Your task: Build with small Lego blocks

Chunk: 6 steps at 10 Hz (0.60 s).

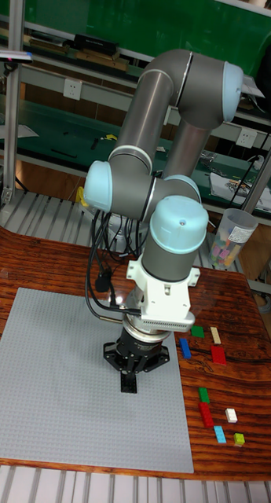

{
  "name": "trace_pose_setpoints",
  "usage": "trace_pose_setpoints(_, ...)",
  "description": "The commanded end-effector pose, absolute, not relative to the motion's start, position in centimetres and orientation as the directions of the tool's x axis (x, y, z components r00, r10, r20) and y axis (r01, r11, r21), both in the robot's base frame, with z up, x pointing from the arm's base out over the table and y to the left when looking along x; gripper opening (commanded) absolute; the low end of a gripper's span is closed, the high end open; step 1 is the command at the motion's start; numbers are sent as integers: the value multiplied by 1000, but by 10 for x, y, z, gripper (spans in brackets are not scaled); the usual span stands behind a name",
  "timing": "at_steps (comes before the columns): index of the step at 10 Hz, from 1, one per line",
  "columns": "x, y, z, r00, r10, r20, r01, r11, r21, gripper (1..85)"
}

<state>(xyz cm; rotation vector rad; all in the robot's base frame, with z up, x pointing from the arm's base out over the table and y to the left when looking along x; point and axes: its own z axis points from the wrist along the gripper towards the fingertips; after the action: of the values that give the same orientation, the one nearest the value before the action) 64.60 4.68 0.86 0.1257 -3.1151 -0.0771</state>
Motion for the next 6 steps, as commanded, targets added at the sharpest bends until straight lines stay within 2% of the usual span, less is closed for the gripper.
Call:
trace_pose_setpoints(1,650,48,5,-996,-86,13,-85,995,57,10)
trace_pose_setpoints(6,657,50,10,-995,-98,17,-97,994,55,10)
